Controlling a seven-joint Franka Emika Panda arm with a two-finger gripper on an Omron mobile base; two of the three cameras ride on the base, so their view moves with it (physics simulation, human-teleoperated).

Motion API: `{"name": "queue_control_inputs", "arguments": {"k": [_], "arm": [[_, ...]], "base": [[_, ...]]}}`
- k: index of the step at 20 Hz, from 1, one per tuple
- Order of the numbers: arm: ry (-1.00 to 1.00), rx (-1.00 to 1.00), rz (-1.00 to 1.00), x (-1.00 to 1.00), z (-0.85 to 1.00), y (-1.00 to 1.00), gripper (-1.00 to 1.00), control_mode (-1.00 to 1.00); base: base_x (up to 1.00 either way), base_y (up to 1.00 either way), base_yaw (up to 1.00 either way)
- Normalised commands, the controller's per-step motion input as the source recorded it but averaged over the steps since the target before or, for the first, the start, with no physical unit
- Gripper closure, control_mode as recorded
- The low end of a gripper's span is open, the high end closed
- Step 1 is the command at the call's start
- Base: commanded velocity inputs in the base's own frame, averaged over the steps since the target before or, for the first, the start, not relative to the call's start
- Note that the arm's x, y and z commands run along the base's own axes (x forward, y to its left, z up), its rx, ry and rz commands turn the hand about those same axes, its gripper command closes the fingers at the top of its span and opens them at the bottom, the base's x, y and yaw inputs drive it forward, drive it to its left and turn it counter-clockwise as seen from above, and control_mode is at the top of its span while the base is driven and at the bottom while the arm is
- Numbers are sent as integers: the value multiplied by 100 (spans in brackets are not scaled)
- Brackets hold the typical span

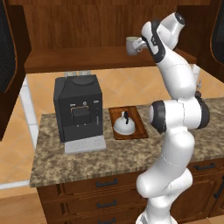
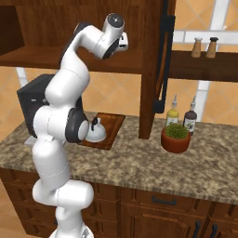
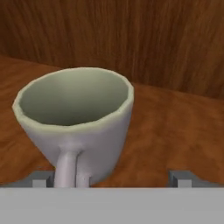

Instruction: Pick the kettle from the counter and place it on the tray. Then pick the mug from the cabinet and place it on the tray. Then close the cabinet doors.

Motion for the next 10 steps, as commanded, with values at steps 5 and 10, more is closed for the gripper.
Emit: {"name": "queue_control_inputs", "arguments": {"k": [5,10], "arm": [[1,0,0,14,0,0,-100,-100],[0,0,0,0,-3,0,100,-100]], "base": [[0,0,0],[0,0,0]]}}
